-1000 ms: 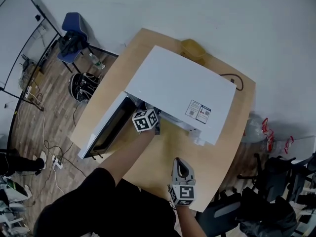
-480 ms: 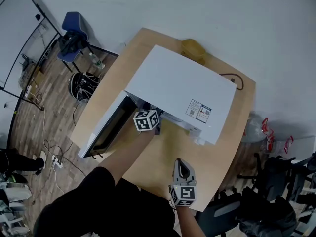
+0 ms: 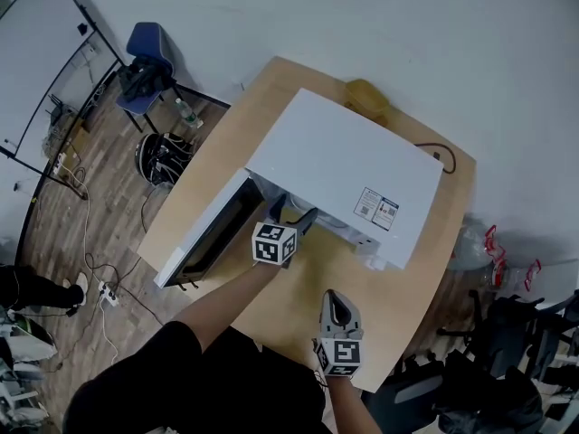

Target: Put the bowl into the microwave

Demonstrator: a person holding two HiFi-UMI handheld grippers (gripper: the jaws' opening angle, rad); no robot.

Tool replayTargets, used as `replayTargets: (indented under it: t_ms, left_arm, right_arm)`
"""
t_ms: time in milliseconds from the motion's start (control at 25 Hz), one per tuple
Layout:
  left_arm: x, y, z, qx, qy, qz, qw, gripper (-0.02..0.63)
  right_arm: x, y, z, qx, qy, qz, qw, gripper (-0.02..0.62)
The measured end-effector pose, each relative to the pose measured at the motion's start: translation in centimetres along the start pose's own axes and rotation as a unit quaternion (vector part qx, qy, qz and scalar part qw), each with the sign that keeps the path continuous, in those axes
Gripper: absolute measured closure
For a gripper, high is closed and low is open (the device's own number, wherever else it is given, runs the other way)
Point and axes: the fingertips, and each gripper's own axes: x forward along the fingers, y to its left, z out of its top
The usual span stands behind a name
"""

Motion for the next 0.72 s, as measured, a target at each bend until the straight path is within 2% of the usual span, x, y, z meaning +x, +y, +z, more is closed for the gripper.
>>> replayTargets:
  t_ms: [200, 720]
  left_arm:
    - [0.3, 0.9, -1.4, 0.058, 0.035, 0.021, 0.9975, 0.229]
    - [2.9, 0.4, -2.0, 0.090, 0.065, 0.003, 0.9938, 0.230]
  right_arm:
    - [0.0, 0.5, 0.6, -0.004, -0.008, -0.002, 1.000, 0.536]
    - [-1.1, -1.0, -0.3, 0.008, -0.005, -0.026, 1.000, 0.535]
